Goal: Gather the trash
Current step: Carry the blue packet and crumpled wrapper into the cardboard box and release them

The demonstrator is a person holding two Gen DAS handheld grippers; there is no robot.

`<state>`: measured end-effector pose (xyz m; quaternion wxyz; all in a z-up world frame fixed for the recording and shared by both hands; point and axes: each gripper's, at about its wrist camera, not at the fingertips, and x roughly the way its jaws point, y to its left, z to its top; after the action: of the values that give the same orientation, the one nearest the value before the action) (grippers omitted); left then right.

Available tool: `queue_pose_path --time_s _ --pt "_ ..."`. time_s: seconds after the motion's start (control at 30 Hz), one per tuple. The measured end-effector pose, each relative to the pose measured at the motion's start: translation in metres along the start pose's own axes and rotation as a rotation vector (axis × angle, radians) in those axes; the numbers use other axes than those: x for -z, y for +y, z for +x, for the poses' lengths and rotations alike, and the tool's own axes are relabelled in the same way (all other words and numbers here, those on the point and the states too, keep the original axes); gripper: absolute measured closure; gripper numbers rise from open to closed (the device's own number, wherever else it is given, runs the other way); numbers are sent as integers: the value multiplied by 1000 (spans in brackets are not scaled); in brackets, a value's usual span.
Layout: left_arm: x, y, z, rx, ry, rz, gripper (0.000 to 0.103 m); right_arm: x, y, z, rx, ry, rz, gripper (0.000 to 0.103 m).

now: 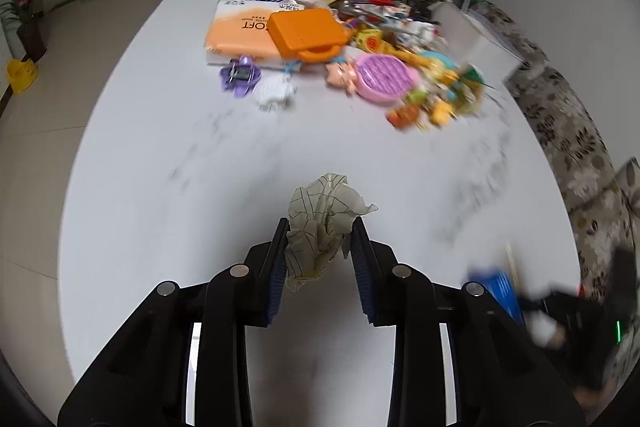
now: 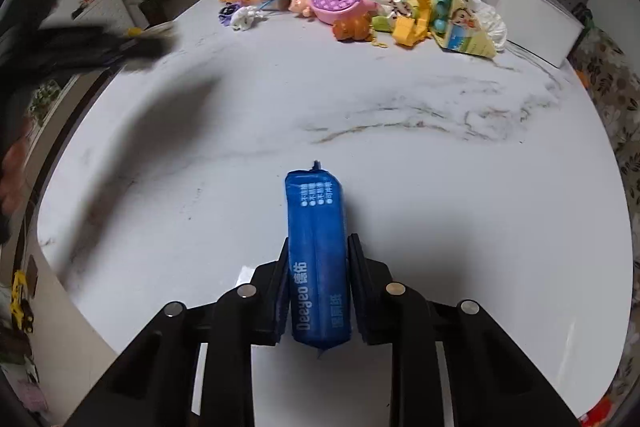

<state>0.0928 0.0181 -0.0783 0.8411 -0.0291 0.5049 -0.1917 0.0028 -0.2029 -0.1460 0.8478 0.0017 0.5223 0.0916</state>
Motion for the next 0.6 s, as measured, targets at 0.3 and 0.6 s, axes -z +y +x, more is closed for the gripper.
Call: queue_pose_path --time_s 0.3,0.6 --pt "123 -29 -86 136 114 118 73 33 10 -51 -120 14 -8 78" --pt "260 -57 -19 180 431 216 73 146 46 -63 -244 246 -29 78"
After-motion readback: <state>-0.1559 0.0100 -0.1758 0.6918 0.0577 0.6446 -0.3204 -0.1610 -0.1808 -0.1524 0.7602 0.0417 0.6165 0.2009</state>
